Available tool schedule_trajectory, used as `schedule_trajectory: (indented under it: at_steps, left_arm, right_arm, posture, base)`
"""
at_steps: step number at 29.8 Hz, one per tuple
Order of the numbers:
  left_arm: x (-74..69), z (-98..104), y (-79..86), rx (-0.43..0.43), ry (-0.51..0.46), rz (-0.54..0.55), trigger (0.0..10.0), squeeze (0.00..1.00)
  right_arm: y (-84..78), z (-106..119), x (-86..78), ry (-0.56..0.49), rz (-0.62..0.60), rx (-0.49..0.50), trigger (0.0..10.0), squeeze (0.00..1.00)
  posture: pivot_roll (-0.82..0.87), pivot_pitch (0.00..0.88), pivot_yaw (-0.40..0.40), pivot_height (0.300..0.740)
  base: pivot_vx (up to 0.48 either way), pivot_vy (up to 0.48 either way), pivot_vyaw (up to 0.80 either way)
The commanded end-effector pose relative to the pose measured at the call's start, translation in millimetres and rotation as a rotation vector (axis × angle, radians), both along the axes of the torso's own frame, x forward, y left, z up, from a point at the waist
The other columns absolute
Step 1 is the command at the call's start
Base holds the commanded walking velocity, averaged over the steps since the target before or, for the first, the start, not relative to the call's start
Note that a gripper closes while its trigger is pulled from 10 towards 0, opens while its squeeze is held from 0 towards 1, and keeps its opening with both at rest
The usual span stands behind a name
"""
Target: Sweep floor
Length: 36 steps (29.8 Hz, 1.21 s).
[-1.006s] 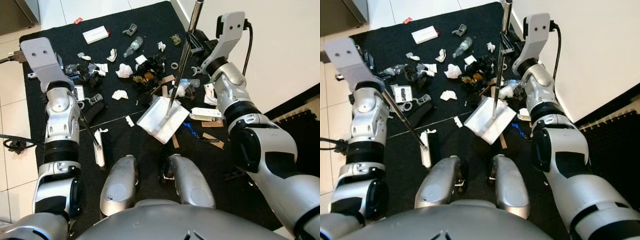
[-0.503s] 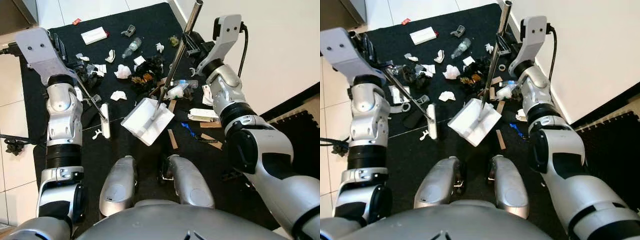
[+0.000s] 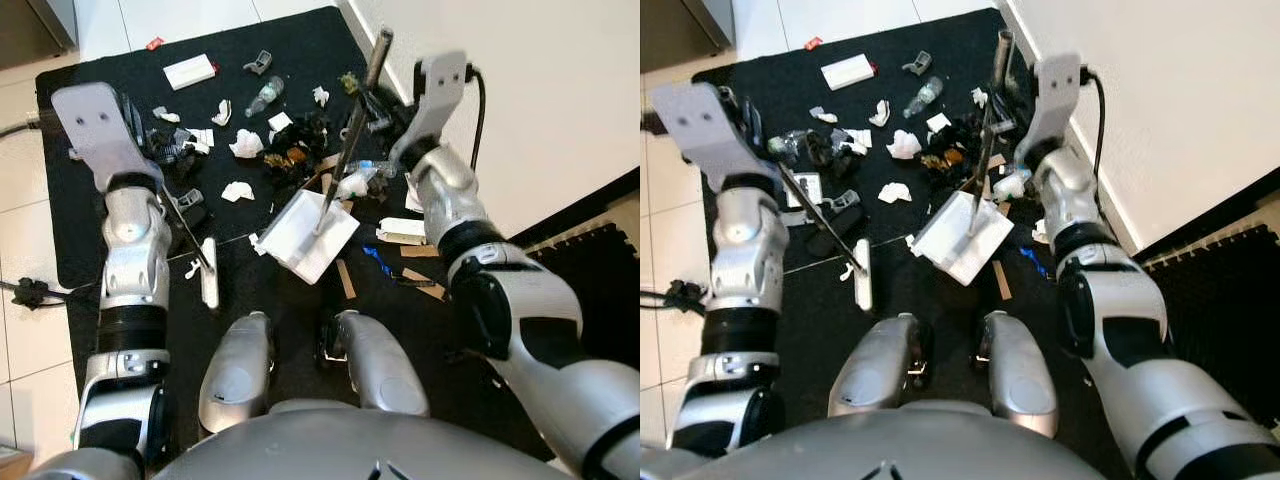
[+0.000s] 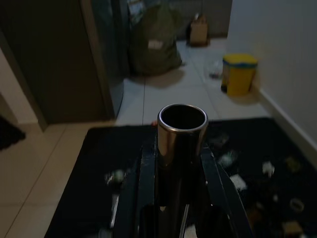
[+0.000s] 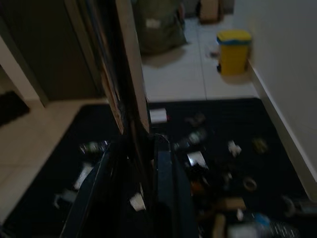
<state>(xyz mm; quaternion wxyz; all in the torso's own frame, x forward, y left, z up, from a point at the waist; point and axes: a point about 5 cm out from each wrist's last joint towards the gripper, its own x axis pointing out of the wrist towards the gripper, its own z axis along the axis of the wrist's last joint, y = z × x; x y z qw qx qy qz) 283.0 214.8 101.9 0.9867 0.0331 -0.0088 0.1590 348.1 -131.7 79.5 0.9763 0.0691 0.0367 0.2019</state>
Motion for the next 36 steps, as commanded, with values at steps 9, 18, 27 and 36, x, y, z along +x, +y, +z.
schedule_trajectory:
  at_steps: [9,18,27,36]
  left_arm:
    - [-13.1,-23.9,-8.3,0.016,0.019,-0.026,10.0,0.00]
    - [-31.3,-53.3,-21.6,0.012,0.095,-0.080,10.0,0.00]
    - [-31.9,-58.9,-23.0,0.014,0.096,-0.084,10.0,0.00]
    - [-28.7,-58.4,-23.9,0.027,0.090,-0.093,10.0,0.00]
  right_arm:
    - [-18.1,-20.1,-14.7,0.029,-0.080,-0.069,10.0,0.00]
    - [-21.6,-33.3,-22.9,0.086,-0.147,-0.036,10.0,0.00]
    - [-23.1,-30.5,-20.1,0.085,-0.177,-0.012,10.0,0.00]
    - [-21.2,-24.5,-16.3,0.061,-0.154,-0.008,10.0,0.00]
  posture:
    - [0.11,0.000,-0.022,0.740]
    - [0.11,0.000,-0.016,0.740]
    - [0.11,0.000,-0.020,0.740]
    - [0.11,0.000,-0.018,0.740]
  base:
    - [0.000,0.000,0.00]
    - [0.000,0.000,0.00]
    - [0.000,0.000,0.00]
    - [0.000,0.000,0.00]
